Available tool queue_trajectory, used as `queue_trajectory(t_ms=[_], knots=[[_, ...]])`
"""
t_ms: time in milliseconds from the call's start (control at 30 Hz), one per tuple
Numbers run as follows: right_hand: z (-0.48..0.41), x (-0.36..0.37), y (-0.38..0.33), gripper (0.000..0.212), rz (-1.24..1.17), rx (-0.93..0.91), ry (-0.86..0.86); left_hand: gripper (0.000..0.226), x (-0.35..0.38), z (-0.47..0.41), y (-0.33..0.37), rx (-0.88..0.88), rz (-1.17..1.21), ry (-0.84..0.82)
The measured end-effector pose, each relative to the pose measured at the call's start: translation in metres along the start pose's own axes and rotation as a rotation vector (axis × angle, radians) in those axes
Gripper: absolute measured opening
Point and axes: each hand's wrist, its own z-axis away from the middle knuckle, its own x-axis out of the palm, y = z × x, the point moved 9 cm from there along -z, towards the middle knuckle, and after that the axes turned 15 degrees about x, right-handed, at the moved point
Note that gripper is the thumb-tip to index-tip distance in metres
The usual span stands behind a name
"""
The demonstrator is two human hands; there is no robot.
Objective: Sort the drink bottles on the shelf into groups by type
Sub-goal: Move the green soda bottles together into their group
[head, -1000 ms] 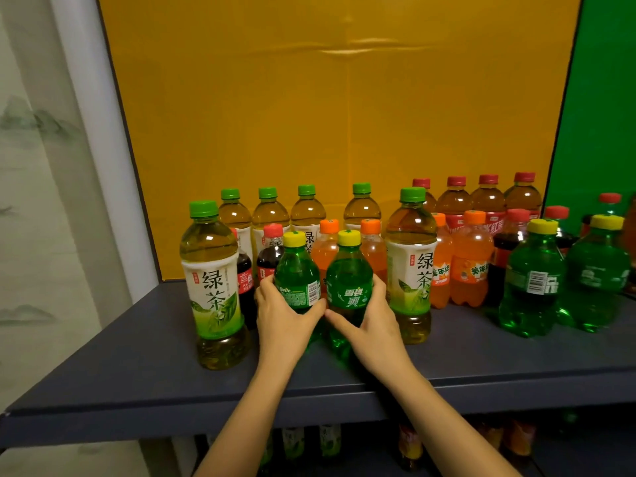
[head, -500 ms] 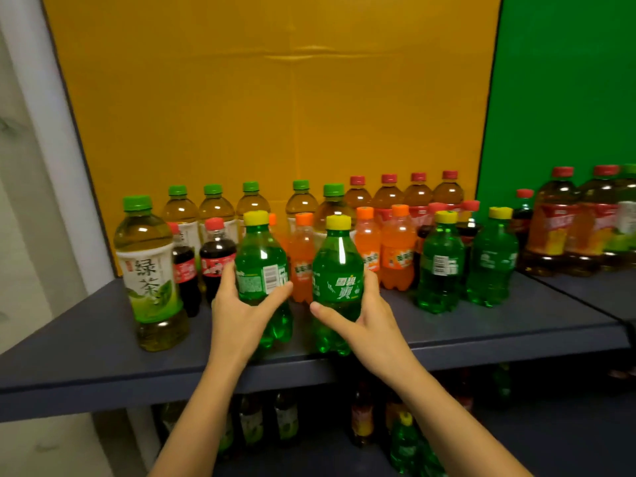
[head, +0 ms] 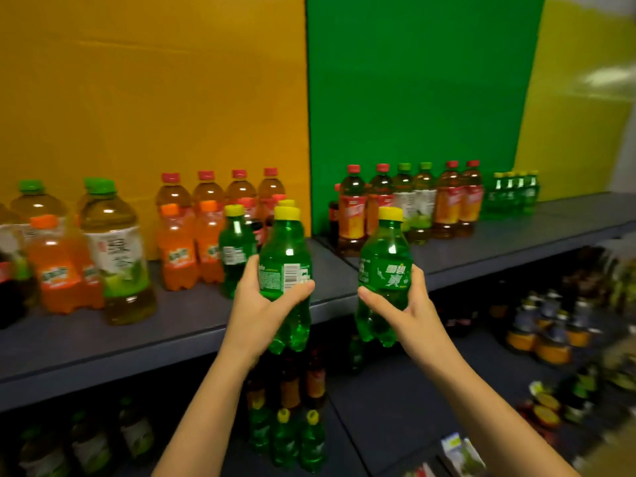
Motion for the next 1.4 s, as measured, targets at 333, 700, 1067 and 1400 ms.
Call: queue_trajectory(t_ms=[333, 700, 1067, 1400], knots=[[-0.022, -0.201, 0.037, 0.068, 0.037, 0.029, 0.252, 0.040, 0.218, -0.026, -0.032, -0.034, 0.157, -0.179], [-0.123, -0.382, 0.063, 0.061, 0.050, -0.015, 0.355, 0.038, 0.439, -0.094, -0.084, -0.049, 0.291, -0.266], [-0.225, -0.546, 0.088, 0.059, 0.050, -0.039, 0.379, 0.048, 0.615, -0.145, -0.135, -0.090, 0.307, -0.229], [-0.332, -0.675, 0.105, 0.063, 0.093, -0.042, 0.197, 0.046, 0.742, -0.191, -0.176, -0.043, 0.172, -0.072]])
